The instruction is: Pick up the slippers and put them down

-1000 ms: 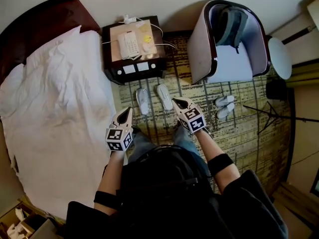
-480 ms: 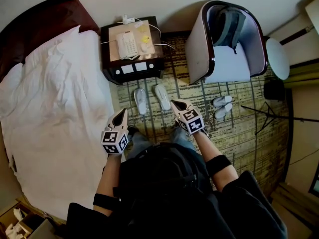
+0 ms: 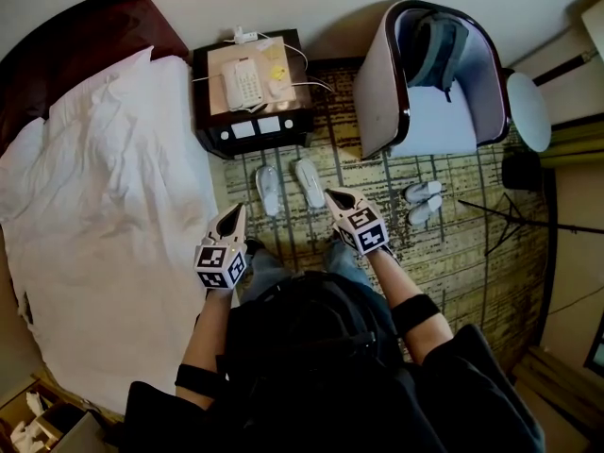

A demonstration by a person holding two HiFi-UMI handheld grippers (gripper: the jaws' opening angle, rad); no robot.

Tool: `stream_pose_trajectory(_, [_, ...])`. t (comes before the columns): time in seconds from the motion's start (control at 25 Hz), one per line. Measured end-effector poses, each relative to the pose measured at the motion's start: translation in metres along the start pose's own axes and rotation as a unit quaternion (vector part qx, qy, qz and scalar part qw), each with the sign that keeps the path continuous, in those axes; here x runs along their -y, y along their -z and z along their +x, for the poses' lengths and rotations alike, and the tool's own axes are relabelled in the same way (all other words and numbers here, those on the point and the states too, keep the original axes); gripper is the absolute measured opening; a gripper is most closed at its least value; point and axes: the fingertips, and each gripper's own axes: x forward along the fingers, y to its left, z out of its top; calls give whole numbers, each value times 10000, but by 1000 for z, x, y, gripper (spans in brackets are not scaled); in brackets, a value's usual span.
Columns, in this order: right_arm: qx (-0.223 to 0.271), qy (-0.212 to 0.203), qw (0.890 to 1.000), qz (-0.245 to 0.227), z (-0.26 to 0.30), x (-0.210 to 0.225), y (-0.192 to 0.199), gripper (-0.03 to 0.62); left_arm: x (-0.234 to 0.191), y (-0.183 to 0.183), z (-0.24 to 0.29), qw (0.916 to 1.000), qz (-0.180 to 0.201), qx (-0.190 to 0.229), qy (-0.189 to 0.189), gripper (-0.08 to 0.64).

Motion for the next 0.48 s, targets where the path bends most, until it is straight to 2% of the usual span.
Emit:
stream_pose_trajectory(0.28, [-31, -110, 9999, -30, 11, -6, -7, 2, 0, 13, 14, 9993, -102, -371, -39, -9])
stream_pose_trajectory(0.48, [-197, -142, 9997, -23, 30, -7, -1, 2, -3, 39, 36, 9955, -400, -848, -149, -5])
